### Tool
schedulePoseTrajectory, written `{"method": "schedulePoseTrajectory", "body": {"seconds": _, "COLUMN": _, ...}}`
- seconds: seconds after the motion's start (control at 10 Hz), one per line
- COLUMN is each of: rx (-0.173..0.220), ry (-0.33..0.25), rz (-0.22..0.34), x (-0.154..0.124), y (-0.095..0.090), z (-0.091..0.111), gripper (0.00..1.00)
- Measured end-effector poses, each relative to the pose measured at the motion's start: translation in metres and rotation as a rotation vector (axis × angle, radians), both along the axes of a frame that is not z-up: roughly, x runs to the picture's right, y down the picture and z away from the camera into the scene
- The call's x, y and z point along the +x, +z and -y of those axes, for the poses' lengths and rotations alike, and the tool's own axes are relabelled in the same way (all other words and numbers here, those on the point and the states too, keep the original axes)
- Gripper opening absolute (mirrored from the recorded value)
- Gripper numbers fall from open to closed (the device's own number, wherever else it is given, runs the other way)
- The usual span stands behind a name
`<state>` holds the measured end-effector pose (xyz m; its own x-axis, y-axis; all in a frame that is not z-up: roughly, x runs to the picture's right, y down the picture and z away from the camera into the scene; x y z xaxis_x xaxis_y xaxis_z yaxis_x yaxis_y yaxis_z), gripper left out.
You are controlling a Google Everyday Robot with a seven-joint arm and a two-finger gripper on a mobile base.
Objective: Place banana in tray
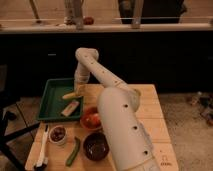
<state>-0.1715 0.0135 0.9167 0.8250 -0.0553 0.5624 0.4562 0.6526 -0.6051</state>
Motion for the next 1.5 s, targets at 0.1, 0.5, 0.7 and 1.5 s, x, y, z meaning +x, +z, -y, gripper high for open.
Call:
{"method": "schedulePoseTrajectory", "body": {"seconds": 0.1, "rx": 0.003, "ry": -0.006, "rz": -0.007, "x": -0.0003, "y": 0.0017, "z": 0.0011, "gripper": 0.00}}
{"method": "schedulePoseTrajectory", "body": {"seconds": 0.5, "rx": 0.005, "ry": -0.034, "rz": -0.026, "x": -0.0040, "y": 0.0028, "z": 0.0023, "gripper": 0.00}}
{"method": "schedulePoseTrajectory", "body": {"seconds": 0.7, "rx": 0.007, "ry": -0.045, "rz": -0.037, "x": -0.0033, "y": 0.0026, "z": 0.0032, "gripper": 0.00}}
{"method": "schedulePoseTrajectory", "body": {"seconds": 1.5, "rx": 0.021, "ry": -0.092, "rz": -0.050, "x": -0.0063, "y": -0.0032, "z": 0.0051, "gripper": 0.00}}
